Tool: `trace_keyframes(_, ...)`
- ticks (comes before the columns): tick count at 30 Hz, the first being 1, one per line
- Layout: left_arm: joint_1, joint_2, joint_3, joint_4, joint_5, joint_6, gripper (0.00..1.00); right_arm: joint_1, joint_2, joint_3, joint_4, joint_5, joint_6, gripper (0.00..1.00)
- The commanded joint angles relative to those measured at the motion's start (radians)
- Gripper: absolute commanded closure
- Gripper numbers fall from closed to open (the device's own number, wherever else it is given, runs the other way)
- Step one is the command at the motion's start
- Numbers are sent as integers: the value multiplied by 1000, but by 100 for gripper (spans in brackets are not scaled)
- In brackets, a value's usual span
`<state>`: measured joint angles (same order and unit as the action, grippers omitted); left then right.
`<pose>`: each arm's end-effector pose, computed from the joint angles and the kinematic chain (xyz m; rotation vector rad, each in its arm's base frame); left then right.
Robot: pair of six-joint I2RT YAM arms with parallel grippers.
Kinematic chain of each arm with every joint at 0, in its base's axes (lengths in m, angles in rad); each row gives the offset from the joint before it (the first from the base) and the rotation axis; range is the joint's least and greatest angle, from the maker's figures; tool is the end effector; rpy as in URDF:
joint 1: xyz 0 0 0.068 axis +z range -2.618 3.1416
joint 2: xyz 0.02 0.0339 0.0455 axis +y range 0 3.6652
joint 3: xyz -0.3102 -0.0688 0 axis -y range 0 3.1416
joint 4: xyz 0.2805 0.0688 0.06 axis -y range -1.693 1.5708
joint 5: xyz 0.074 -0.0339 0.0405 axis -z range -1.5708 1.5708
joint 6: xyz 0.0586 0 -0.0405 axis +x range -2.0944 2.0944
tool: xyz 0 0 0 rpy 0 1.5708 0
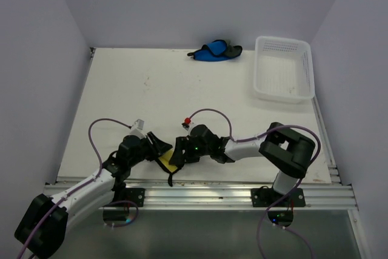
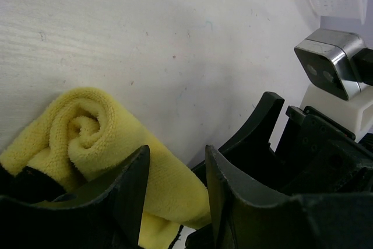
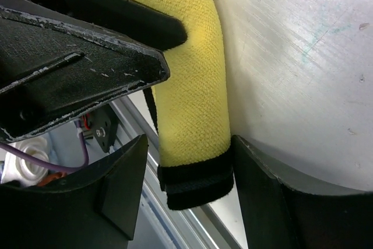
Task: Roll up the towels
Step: Roll the towel
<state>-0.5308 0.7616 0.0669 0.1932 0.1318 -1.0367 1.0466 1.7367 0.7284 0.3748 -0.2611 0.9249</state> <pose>0.1386 -0.0903 0.1306 -0.4793 2.2068 -1.0488 0.1755 0.3338 0.1368 -0.3231 2.5257 1.2566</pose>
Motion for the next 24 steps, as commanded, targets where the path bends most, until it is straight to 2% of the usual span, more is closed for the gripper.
trace_keyframes(1,-1,-2,-167,-15,-20,13,53,-14,17,-24,55,-50,20,38)
trace_keyframes(5,-1,-5,-168,-15,-18,13,53,-20,29,-37,62,-58,20,47)
trace_keyframes(8,-1,-5,-165,-17,-21,13,53,-22,35,-37,55,-41,6,58)
trace_keyframes(9,-1,-7,-165,-18,-21,13,53,-22,26,-32,24,-26,-4,66)
trace_keyframes(11,-1,-8,-165,-18,-18,13,53,-20,12,-26,-22,15,-43,74)
trace_keyframes(18,0,-4,-147,-20,-20,13,53,33,-63,25,-227,227,-199,85)
trace_keyframes(20,-1,2,-128,-24,-21,15,53,91,-69,63,-275,293,-250,88)
trace_keyframes(21,-1,4,-121,-32,-26,18,53,116,-69,78,-327,386,-265,89)
trace_keyframes(24,-1,5,-85,-51,-43,24,52,226,-51,144,-417,540,-314,90)
